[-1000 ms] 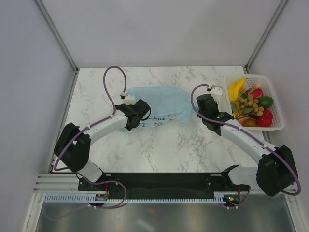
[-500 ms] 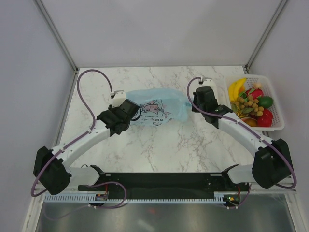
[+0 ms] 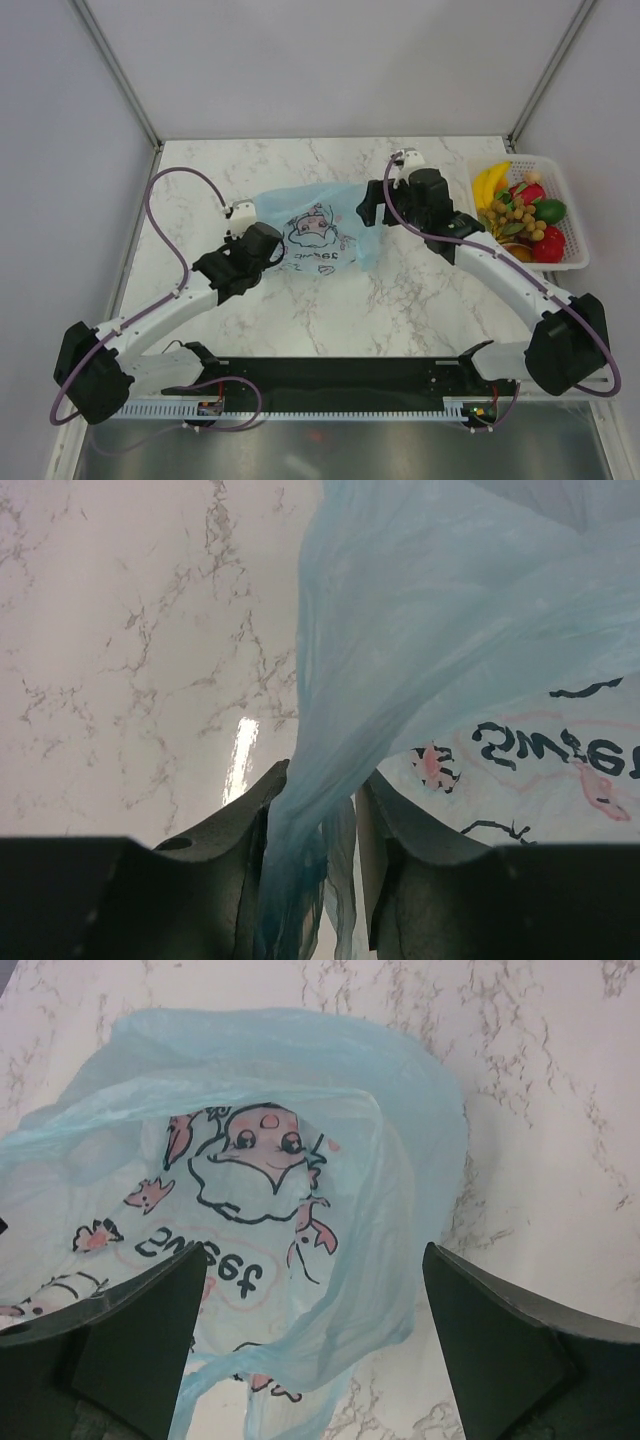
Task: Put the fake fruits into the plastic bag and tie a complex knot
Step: Open the plastic bag at the center of the board.
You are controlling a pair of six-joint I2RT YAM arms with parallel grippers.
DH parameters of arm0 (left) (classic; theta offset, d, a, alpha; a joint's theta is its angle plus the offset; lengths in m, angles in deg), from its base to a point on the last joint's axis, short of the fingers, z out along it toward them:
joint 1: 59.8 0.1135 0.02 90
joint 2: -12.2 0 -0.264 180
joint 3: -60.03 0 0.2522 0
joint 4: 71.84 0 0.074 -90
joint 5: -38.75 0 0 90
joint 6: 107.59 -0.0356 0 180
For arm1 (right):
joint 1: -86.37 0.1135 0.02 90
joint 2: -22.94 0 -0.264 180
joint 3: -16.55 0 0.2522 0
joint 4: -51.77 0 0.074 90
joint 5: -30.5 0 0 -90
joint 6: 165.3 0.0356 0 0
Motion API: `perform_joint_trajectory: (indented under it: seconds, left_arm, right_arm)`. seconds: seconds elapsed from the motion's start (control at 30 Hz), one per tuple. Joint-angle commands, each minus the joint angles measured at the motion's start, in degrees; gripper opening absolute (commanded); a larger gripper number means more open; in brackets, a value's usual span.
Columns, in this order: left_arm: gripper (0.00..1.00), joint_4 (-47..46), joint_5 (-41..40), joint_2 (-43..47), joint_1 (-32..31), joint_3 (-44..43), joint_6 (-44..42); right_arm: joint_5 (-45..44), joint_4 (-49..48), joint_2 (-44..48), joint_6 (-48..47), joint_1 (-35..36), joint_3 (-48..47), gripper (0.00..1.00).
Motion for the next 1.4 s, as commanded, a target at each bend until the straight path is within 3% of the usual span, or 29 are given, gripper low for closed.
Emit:
perform_joint_trajectory:
  seconds: [0.0, 0.33, 0.53, 0.63, 0.67, 0.73, 0.8, 0.83, 0.97, 1.23, 1.37]
  left_arm:
    - [0.39, -5.0, -1.3, 0.6, -0.6, 0.6, 4.0]
    - [0.39, -6.0, -1.2, -0.9, -3.3, 1.6, 5.4]
    - [0.4, -6.2, -4.1, 3.0, -7.0, 5.8, 9.3]
    - [0.4, -6.1, -5.9, 3.9, -8.2, 6.4, 9.6]
    - [0.41, -6.0, -6.2, 4.2, -8.4, 6.5, 9.6]
    - [0.42, -5.9, -6.9, 4.8, -9.7, 7.1, 9.6]
    - [0.55, -6.1, -8.8, 5.6, -11.8, 7.6, 9.4]
    - [0.7, -6.0, -9.5, 5.7, -12.2, 7.6, 9.1]
    - [0.9, -5.1, -9.6, 5.8, -12.4, 6.5, 6.7]
    - [0.94, 1.8, -9.6, 11.0, -12.4, 1.0, 3.9]
    - [0.95, 2.7, -4.0, 13.3, -12.4, -2.5, -1.2]
  right_arm:
    - [3.6, -0.9, 3.8, 0.0, 0.4, 3.8, 0.98]
    - [-6.4, 0.5, 1.0, 1.0, 5.4, 9.7, 0.96]
    - [-8.0, -3.8, -5.7, -1.1, 5.4, 6.3, 0.73]
    - [-9.4, -6.5, -8.3, -2.0, 6.3, 3.2, 0.55]
    - [-9.5, -7.3, -9.1, -2.4, 6.8, 2.4, 0.54]
    - [-10.1, -7.6, -11.0, -3.9, 8.2, -0.3, 0.54]
    - [-10.0, -9.8, -12.4, -5.3, 9.4, -3.1, 0.55]
    - [-10.8, -9.8, -13.7, -6.5, 10.5, -4.0, 0.55]
    - [-11.5, -10.1, -15.0, -7.5, 10.7, -6.0, 0.61]
    - [-15.1, -10.8, -13.6, -9.1, 10.7, -2.5, 0.66]
    - [-15.5, -12.3, -13.8, -8.7, 10.7, -1.3, 0.69]
